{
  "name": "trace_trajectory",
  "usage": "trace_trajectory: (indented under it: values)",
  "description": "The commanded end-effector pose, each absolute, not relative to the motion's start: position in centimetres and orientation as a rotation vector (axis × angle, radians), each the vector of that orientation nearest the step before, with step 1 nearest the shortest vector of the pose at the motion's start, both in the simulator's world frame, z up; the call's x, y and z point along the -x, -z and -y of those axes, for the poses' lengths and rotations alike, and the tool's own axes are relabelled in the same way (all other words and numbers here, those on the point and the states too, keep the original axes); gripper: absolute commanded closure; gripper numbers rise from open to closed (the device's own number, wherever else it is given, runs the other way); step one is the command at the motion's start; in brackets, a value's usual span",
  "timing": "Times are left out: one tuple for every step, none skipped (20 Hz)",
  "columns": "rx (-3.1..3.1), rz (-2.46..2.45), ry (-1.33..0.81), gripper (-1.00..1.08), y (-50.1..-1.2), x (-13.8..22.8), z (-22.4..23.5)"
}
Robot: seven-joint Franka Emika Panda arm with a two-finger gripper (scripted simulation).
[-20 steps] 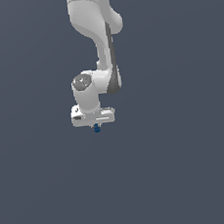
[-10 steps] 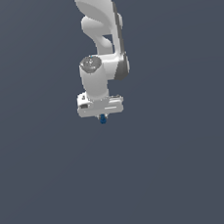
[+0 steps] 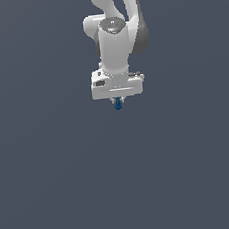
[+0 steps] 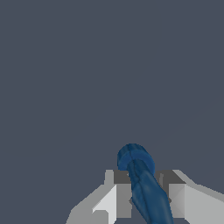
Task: Pick up the object and move it to a goal position.
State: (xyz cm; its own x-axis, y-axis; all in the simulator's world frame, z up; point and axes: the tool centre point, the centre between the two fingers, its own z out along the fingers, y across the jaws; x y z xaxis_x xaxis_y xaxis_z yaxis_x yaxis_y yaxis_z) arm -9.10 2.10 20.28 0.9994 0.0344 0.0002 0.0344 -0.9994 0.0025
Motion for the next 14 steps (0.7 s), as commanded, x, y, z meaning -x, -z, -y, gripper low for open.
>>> trace_trajectory:
  values:
    - [-3.137, -0.053, 0.0, 1.08, -22.9, 9.7, -4.0]
    - [-3.137, -0.053, 0.0, 1.08, -23.9, 10.0, -4.7]
    - [-3.137, -0.053, 0.0, 1.08, -24.9, 10.2, -5.5]
    - [-3.137, -0.053, 0.0, 1.08, -25.9, 10.4, -6.2]
    - [-3.137, -0.053, 0.0, 1.08, -26.9, 10.6, -7.0]
    - [-3.136, -0.054, 0.0, 1.08, -28.0, 10.8, -7.8]
    - [-3.136, -0.054, 0.0, 1.08, -29.0, 11.0, -8.5]
    - [-3.136, -0.054, 0.0, 1.08, -30.0, 11.2, -9.3]
    - [-3.136, -0.054, 0.0, 1.08, -31.0, 11.4, -10.0]
    - [-3.136, -0.054, 0.0, 1.08, -32.0, 11.6, -10.8]
    - [-3.137, -0.054, 0.0, 1.08, -33.0, 11.8, -11.5]
    - [-3.137, -0.054, 0.0, 1.08, -34.0, 12.0, -12.2]
    - [-3.137, -0.054, 0.0, 1.08, -35.0, 12.2, -13.0]
    - [-3.138, -0.055, 0.0, 1.08, -35.9, 12.4, -13.7]
